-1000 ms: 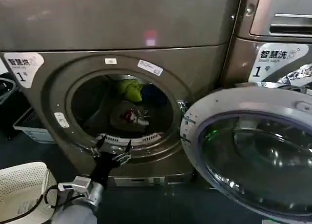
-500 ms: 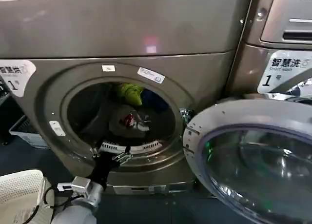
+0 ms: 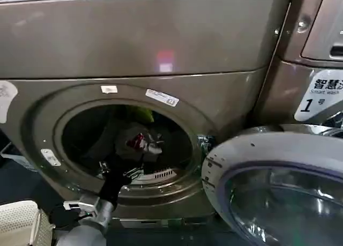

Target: Grasp the clothes from the dryer.

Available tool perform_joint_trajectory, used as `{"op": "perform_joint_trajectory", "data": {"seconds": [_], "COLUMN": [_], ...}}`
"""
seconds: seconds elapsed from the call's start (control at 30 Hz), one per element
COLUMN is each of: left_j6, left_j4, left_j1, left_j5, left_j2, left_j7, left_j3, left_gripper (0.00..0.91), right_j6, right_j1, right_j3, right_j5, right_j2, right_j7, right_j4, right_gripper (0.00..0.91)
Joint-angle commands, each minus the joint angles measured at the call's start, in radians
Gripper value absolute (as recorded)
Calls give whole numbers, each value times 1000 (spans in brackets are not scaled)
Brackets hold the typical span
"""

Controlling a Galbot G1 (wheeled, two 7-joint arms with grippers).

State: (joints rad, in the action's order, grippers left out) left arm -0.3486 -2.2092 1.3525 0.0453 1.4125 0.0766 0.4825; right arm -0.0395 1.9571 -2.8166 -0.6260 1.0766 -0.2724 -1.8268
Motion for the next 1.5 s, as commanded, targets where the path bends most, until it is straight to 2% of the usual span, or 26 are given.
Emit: {"op": "perform_joint_trajectory", "data": {"seconds": [0.03, 0.5, 0.8, 1.17, 1.3, 1.5], "left_j6": [62, 86, 90, 166, 203, 230], "left_j4": [179, 597, 848, 1125, 1289, 1454], "left_j1": [-208, -592, -770, -923, -1017, -1109], "left_j5": [22, 95, 98, 59, 36, 26], "left_j2": [-7, 19, 34, 74, 97, 94], "left_j7": [-16, -27, -37, -36, -34, -6], "left_j3": [-27, -87, -123, -129, -123, -130], "left_gripper": [907, 907, 907, 907, 907, 907], "right_j6": [29, 50, 52, 43, 40, 35], "right_j1": [-1, 35, 37, 29, 25, 14], "right_j3": [1, -37, -50, -51, -49, -42], "right_j5": [12, 15, 15, 18, 19, 20], "right_j2": [-1, -4, -5, -11, -11, -11], "right_j7": [3, 21, 23, 18, 17, 15], "right_j4": [-24, -23, -16, -2, 2, 8], "right_gripper": [907, 907, 907, 907, 907, 907]}}
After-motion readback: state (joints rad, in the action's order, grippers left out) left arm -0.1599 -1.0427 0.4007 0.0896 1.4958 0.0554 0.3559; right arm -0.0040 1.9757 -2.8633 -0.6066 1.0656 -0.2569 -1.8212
